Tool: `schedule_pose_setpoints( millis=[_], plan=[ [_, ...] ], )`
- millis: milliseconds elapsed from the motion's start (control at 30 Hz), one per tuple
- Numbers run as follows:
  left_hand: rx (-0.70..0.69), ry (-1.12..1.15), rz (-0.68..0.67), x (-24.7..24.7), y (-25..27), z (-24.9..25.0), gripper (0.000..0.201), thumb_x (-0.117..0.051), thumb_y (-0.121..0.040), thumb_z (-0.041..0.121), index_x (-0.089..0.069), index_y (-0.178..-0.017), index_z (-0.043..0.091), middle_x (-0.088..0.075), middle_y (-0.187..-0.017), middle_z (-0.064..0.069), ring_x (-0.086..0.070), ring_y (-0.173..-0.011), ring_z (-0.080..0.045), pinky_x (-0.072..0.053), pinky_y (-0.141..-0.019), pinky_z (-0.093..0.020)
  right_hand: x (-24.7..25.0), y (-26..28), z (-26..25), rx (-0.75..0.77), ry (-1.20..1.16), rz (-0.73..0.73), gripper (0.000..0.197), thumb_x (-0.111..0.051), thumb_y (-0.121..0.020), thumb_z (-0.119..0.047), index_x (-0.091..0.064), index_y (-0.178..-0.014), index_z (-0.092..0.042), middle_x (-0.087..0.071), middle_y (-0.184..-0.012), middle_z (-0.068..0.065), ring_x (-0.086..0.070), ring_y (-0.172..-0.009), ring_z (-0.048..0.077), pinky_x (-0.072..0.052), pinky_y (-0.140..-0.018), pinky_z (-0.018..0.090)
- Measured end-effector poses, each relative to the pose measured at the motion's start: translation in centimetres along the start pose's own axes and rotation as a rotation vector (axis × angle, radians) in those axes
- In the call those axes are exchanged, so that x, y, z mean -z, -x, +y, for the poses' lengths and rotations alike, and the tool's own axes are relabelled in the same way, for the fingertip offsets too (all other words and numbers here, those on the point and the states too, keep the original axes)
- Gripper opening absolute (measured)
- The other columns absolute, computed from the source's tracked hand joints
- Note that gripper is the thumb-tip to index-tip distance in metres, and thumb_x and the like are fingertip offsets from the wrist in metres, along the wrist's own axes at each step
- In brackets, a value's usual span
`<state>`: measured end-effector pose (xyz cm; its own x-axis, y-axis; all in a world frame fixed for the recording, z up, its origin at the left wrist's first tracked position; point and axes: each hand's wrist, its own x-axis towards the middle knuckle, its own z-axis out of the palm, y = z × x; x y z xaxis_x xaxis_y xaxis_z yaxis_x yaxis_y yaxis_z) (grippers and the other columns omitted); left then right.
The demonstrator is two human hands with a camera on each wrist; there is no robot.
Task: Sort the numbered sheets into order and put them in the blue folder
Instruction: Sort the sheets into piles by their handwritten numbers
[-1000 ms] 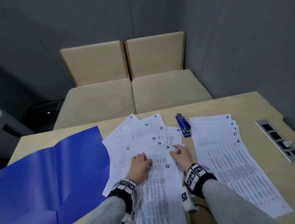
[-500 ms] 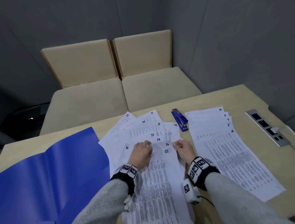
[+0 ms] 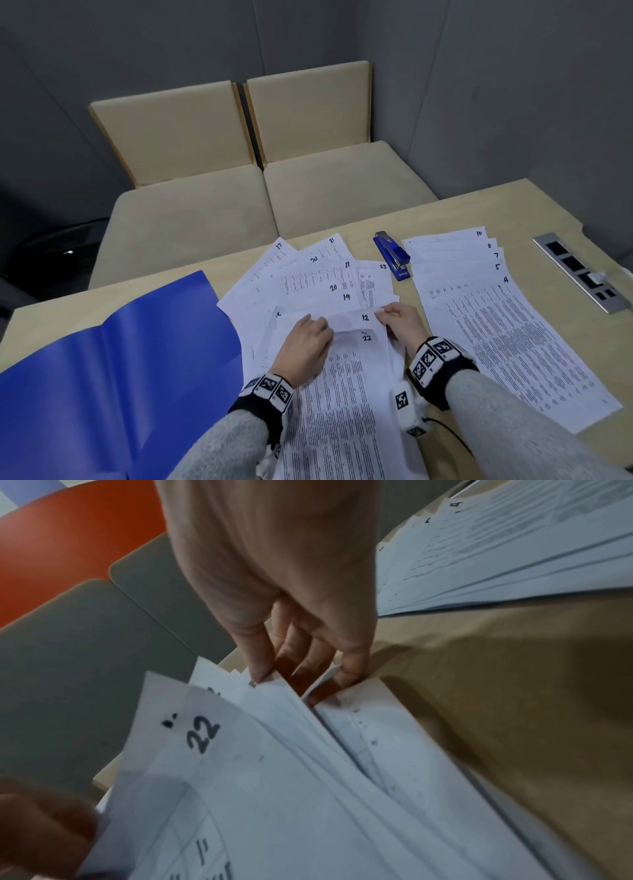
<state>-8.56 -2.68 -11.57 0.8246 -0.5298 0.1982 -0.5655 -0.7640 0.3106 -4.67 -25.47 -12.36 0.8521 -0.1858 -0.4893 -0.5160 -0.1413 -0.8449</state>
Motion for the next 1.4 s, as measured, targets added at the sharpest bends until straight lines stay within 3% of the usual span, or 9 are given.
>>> schedule_pose_setpoints(
  millis=[100, 300, 533, 700, 900, 1100, 1167, 1267, 1400],
  plan=[
    [-0.014, -0.01, -0.015, 0.1, 0.7, 0.0, 0.017, -0.046, -0.089, 0.018, -0.055, -0.075, 0.017, -0.051, -0.078, 0.003, -0.053, -0.063, -0.016, -0.046, -0.093, -0.033, 0.0, 0.2, -0.5, -0.002, -0.016, -0.014, 0.008, -0.065, -0.084, -0.005, -0.065, -0.078, -0.01, -0.065, -0.078, 0.01, -0.057, -0.074, 0.023, -0.048, -0.067, 0.031],
    [0.017, -0.008, -0.054, 0.9, 1.3, 0.4, 0.011, -0.058, -0.086, 0.012, -0.056, -0.076, 0.015, -0.053, -0.079, 0.002, -0.053, -0.063, -0.016, -0.047, -0.084, -0.029, -0.3, 0.7, -1.6, 0.096, 0.154, 0.045, 0.022, -0.058, -0.084, 0.001, -0.06, -0.102, -0.01, -0.057, -0.081, 0.002, -0.056, -0.071, 0.016, -0.047, -0.063, 0.024],
    [0.09, -0.002, -0.111, 1.3, 1.6, 0.4, 0.012, -0.053, -0.087, 0.012, -0.057, -0.075, 0.013, -0.055, -0.082, -0.001, -0.053, -0.066, -0.022, -0.046, -0.079, -0.031, -1.2, 1.7, -0.9, 0.159, 0.451, -0.036, 0.018, -0.071, -0.08, -0.027, -0.064, -0.087, -0.012, -0.058, -0.083, -0.002, -0.054, -0.079, 0.014, -0.045, -0.074, 0.026],
    [0.069, -0.013, -0.11, 1.4, 2.1, 0.5, 0.014, -0.051, -0.086, 0.013, -0.057, -0.074, 0.014, -0.055, -0.079, 0.001, -0.052, -0.064, -0.02, -0.045, -0.076, -0.029, -2.2, 1.8, -0.6, 0.076, 0.532, 0.015, 0.034, -0.076, -0.075, -0.025, -0.056, -0.099, -0.012, -0.054, -0.09, -0.001, -0.054, -0.087, 0.018, -0.042, -0.075, 0.026],
    [0.061, -0.033, -0.102, 1.3, 2.6, 0.7, 0.024, -0.041, -0.087, 0.019, -0.053, -0.066, 0.018, -0.051, -0.068, 0.004, -0.047, -0.055, -0.017, -0.048, -0.065, -0.028, -3.1, 3.0, -0.5, 0.068, 0.545, 0.039, 0.015, -0.071, -0.075, -0.014, -0.056, -0.077, -0.014, -0.057, -0.077, -0.002, -0.054, -0.077, 0.018, -0.04, -0.065, 0.024],
    [0.167, 0.046, -0.163, 1.8, 2.6, 0.2, 0.016, -0.061, -0.082, 0.011, -0.06, -0.066, 0.014, -0.057, -0.067, 0.001, -0.052, -0.059, -0.02, -0.05, -0.077, -0.034, -2.0, 5.6, 1.2, 0.351, 0.531, -0.024, 0.031, -0.068, -0.073, -0.005, -0.049, -0.057, -0.024, -0.062, -0.071, -0.003, -0.054, -0.073, 0.016, -0.039, -0.061, 0.023],
    [0.265, 0.096, -0.173, 1.8, 2.6, 0.1, 0.023, -0.056, -0.088, 0.025, -0.065, -0.071, 0.013, -0.062, -0.074, 0.002, -0.056, -0.068, -0.018, -0.041, -0.084, -0.027, -1.6, 5.9, 1.6, 0.322, 0.482, -0.022, 0.028, -0.069, -0.071, -0.005, -0.052, -0.057, -0.022, -0.064, -0.069, -0.001, -0.056, -0.069, 0.014, -0.04, -0.06, 0.025],
    [0.468, 0.275, -0.091, 2.1, 2.2, 0.0, 0.04, -0.049, -0.095, 0.033, -0.067, -0.068, 0.009, -0.064, -0.073, 0.0, -0.058, -0.065, -0.017, -0.039, -0.069, -0.026, -1.3, 5.7, 1.4, 0.21, 0.321, 0.014, 0.018, -0.072, -0.075, -0.009, -0.058, -0.067, -0.016, -0.063, -0.069, 0.0, -0.055, -0.064, 0.011, -0.042, -0.059, 0.019],
    [0.629, 0.304, -0.036, 2.6, 1.0, 0.3, 0.027, -0.053, -0.093, 0.033, -0.062, -0.079, 0.012, -0.064, -0.085, 0.001, -0.06, -0.073, -0.018, -0.047, -0.071, -0.03, -1.0, 5.2, 0.9, 0.132, 0.151, -0.03, 0.015, -0.068, -0.081, -0.003, -0.056, -0.077, -0.011, -0.058, -0.056, -0.007, -0.052, -0.059, 0.013, -0.04, -0.055, 0.018]
  ],
)
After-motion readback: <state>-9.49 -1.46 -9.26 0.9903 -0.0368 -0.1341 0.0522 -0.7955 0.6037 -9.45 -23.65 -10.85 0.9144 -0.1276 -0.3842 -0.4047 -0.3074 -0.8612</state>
